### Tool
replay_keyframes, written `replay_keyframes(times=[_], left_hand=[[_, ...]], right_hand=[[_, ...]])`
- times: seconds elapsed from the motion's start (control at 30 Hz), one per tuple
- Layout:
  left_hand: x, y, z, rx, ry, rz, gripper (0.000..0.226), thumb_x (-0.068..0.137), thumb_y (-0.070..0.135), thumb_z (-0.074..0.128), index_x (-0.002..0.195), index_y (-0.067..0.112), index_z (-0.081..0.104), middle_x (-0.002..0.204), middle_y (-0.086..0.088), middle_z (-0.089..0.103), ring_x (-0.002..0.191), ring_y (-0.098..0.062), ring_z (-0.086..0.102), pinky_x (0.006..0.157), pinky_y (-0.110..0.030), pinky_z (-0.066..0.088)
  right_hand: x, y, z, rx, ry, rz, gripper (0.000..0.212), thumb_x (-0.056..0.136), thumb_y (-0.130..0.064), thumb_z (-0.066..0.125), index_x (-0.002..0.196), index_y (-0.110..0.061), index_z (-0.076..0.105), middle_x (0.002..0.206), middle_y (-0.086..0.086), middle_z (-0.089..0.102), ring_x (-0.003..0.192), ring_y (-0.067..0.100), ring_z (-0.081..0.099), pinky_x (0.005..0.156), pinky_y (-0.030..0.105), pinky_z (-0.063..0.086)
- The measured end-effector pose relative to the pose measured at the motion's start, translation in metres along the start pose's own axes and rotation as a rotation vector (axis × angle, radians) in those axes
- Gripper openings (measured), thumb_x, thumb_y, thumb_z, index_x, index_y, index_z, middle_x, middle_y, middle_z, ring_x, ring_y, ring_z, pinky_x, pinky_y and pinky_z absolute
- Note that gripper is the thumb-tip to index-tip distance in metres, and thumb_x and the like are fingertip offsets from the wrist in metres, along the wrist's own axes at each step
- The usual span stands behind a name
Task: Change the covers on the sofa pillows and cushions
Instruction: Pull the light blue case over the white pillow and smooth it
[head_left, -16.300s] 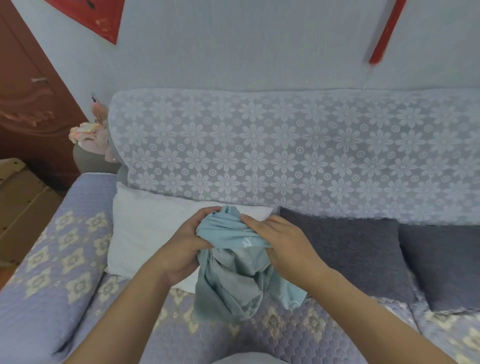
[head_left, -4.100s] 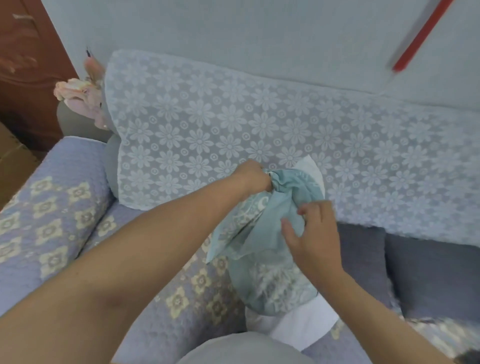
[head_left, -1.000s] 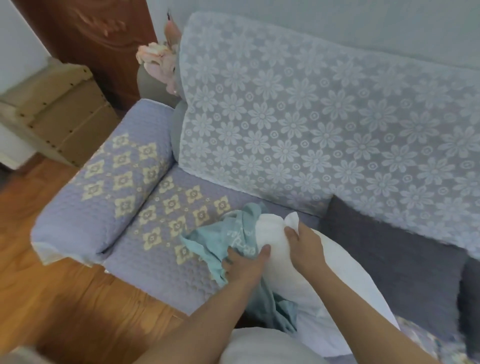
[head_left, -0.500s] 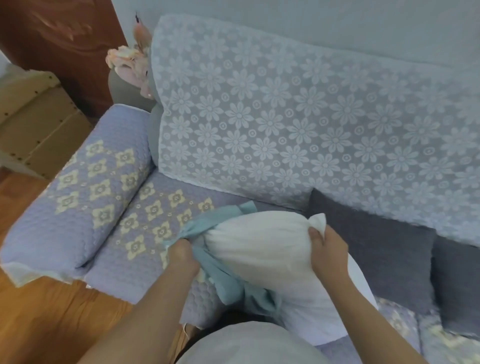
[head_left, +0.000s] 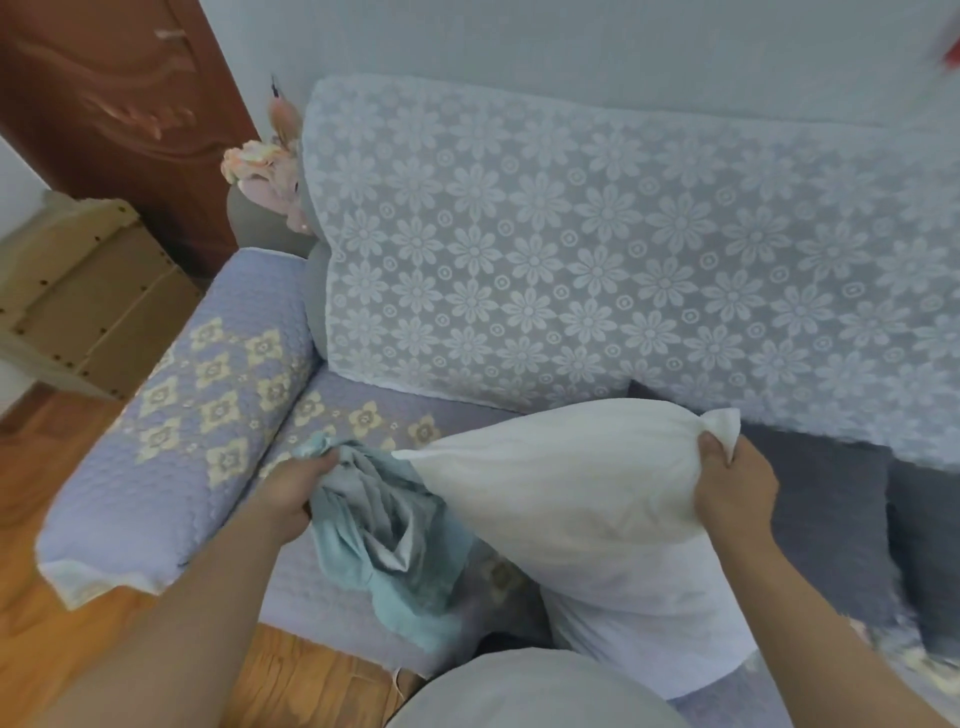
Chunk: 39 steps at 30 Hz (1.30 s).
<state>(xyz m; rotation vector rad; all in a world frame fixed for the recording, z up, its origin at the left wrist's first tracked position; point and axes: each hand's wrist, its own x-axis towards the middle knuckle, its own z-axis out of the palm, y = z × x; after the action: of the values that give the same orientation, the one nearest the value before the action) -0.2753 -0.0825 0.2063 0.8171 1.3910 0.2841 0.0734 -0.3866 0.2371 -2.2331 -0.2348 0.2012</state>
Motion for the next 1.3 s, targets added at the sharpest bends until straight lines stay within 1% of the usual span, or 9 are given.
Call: replay_keyframes(times=[0.17, 0.37, 0.5, 0.7, 0.83, 0.93, 1.07, 1.2, 1.3], left_hand=[[-0.031, 0.024, -0.002, -0.21, -0.086, 0.073, 0.032, 0.107, 0.03, 0.047, 0.116, 0.007, 0.068, 0.112, -0.018, 0.074, 0.108, -0.038, 0.066, 0.094, -0.056, 0.051], [-0.055, 0.062, 0.0, 0.276, -0.04, -0.006, 0.049, 0.101, 0.041, 0.06, 0.127, 0.0, 0.063, 0.111, -0.026, 0.072, 0.103, -0.043, 0.069, 0.094, -0.059, 0.055], [-0.099, 0.092, 0.015, 0.222, -0.305, 0.041, 0.077, 0.084, 0.051, 0.078, 0.133, -0.007, 0.059, 0.128, -0.03, 0.062, 0.103, -0.04, 0.064, 0.091, -0.05, 0.054], [-0.159, 0.116, 0.052, 0.353, -0.778, 0.138, 0.078, 0.058, 0.026, 0.099, 0.126, 0.004, 0.069, 0.13, -0.027, 0.065, 0.109, -0.038, 0.069, 0.084, -0.043, 0.06], [-0.162, 0.131, 0.047, 0.354, -0.855, 0.124, 0.078, 0.06, 0.019, 0.099, 0.13, 0.005, 0.067, 0.136, -0.024, 0.061, 0.12, -0.038, 0.064, 0.094, -0.044, 0.057], [-0.158, 0.137, 0.037, 0.494, -0.899, 0.133, 0.056, 0.09, 0.008, 0.075, 0.143, 0.008, 0.055, 0.144, -0.018, 0.058, 0.132, -0.038, 0.056, 0.105, -0.046, 0.05], [-0.148, 0.132, 0.046, 0.838, -0.547, 0.327, 0.037, 0.091, 0.033, 0.076, 0.125, 0.019, 0.07, 0.123, -0.001, 0.073, 0.115, -0.023, 0.069, 0.107, -0.046, 0.05], [-0.151, 0.124, 0.071, 0.331, -0.41, 0.409, 0.025, 0.098, 0.015, 0.063, 0.12, 0.007, 0.07, 0.121, -0.014, 0.073, 0.11, -0.029, 0.071, 0.104, -0.047, 0.051], [-0.163, 0.123, 0.083, 0.111, -0.598, 0.286, 0.032, 0.095, 0.01, 0.059, 0.123, 0.0, 0.07, 0.128, -0.021, 0.068, 0.119, -0.038, 0.065, 0.107, -0.052, 0.047]], right_hand=[[-0.009, -0.003, 0.01, -0.049, -0.04, -0.049, 0.026, 0.104, -0.025, 0.048, 0.091, -0.007, 0.06, 0.082, 0.003, 0.059, 0.082, 0.026, 0.055, 0.073, 0.034, 0.036], [-0.004, -0.018, 0.029, -0.189, -0.017, -0.095, 0.027, 0.103, -0.025, 0.049, 0.103, -0.002, 0.064, 0.096, 0.013, 0.065, 0.089, 0.034, 0.058, 0.074, 0.035, 0.035], [-0.002, -0.058, 0.043, -0.574, -0.342, -0.286, 0.038, 0.099, -0.031, 0.055, 0.129, -0.008, 0.053, 0.128, 0.018, 0.057, 0.116, 0.037, 0.051, 0.089, 0.041, 0.039], [-0.087, -0.179, 0.058, 0.088, -1.058, -0.666, 0.07, 0.088, -0.028, 0.075, 0.147, -0.034, 0.039, 0.136, -0.02, 0.051, 0.124, -0.006, 0.046, 0.102, 0.009, 0.037], [-0.075, -0.195, 0.065, 0.133, -0.763, -0.622, 0.016, 0.095, -0.017, 0.062, 0.105, -0.027, 0.069, 0.094, -0.004, 0.071, 0.088, 0.013, 0.064, 0.086, 0.034, 0.052], [-0.055, -0.198, 0.046, 0.169, -0.77, -0.627, 0.019, 0.096, -0.01, 0.06, 0.083, -0.023, 0.066, 0.089, -0.006, 0.062, 0.084, 0.009, 0.057, 0.08, 0.024, 0.045], [-0.05, -0.209, 0.024, 0.353, -0.715, -0.558, 0.023, 0.097, -0.003, 0.046, 0.081, 0.0, 0.062, 0.089, 0.005, 0.06, 0.081, 0.008, 0.053, 0.079, 0.023, 0.04], [-0.049, -0.199, 0.021, -0.087, -0.868, -0.551, 0.033, 0.1, -0.022, 0.049, 0.069, -0.015, 0.043, 0.066, -0.001, 0.044, 0.06, 0.009, 0.038, 0.062, 0.032, 0.032], [-0.055, -0.193, 0.008, -0.03, -1.003, -0.557, 0.013, 0.096, -0.037, 0.062, 0.101, -0.025, 0.062, 0.095, -0.012, 0.063, 0.084, 0.009, 0.06, 0.08, 0.026, 0.05]])
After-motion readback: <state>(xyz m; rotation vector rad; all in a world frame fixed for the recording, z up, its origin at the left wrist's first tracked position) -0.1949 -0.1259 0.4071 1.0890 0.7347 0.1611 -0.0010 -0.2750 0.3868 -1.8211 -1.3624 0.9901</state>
